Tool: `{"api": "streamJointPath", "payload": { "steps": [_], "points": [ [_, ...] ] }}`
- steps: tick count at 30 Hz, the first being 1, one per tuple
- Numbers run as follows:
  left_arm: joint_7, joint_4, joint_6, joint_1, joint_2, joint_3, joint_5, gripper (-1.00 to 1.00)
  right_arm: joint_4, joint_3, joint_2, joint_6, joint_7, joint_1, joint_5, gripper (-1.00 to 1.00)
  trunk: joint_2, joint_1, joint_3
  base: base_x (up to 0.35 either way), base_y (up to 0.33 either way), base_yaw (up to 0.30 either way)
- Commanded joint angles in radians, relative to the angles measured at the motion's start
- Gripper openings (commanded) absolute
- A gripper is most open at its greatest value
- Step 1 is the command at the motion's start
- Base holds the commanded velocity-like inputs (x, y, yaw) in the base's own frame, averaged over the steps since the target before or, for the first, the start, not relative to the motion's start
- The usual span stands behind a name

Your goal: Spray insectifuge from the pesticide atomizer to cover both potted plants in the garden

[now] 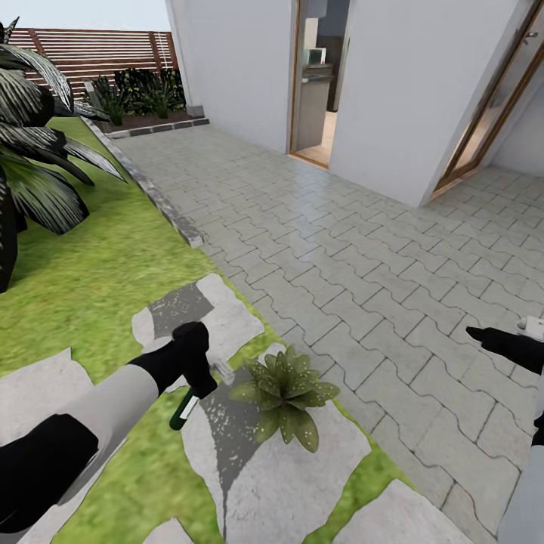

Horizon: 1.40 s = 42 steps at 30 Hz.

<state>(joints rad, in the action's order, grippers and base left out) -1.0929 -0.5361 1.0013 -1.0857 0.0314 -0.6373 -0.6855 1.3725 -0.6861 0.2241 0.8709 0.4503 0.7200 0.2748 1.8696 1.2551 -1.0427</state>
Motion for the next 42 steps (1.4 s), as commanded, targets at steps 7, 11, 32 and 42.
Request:
{"api": "streamJointPath", "payload": {
  "steps": [7,11,32,42],
  "points": [
    [-0.01,-0.002,0.005,0.001,0.001,-0.004,-0.008,-1.0,0.001,-0.001,0.0,0.003,0.01,0.001,0.01,1.0,0.0,0.0,-0.001,0.0,0.0,0.0],
    [-0.01,-0.002,0.005,0.001,0.001,-0.004,-0.008,-1.0,0.001,-0.001,0.0,0.002,0.01,0.001,0.011,1.0,0.0,0.0,-0.001,0.0,0.0,0.0],
    [-0.011,-0.011,-0.003,0.106,0.017,0.16,-0.008,-1.0,-0.001,0.0,-0.002,0.002,0.01,0.001,0.012,1.0,0.0,0.0,-0.001,-0.179,0.0,0.0],
    [-0.01,-0.204,-0.032,0.356,0.059,0.468,-0.009,-1.0,-0.002,0.0,-0.003,0.002,0.01,0.001,0.012,1.0,0.0,0.0,-0.001,-0.001,0.0,0.0]
  ]
}}
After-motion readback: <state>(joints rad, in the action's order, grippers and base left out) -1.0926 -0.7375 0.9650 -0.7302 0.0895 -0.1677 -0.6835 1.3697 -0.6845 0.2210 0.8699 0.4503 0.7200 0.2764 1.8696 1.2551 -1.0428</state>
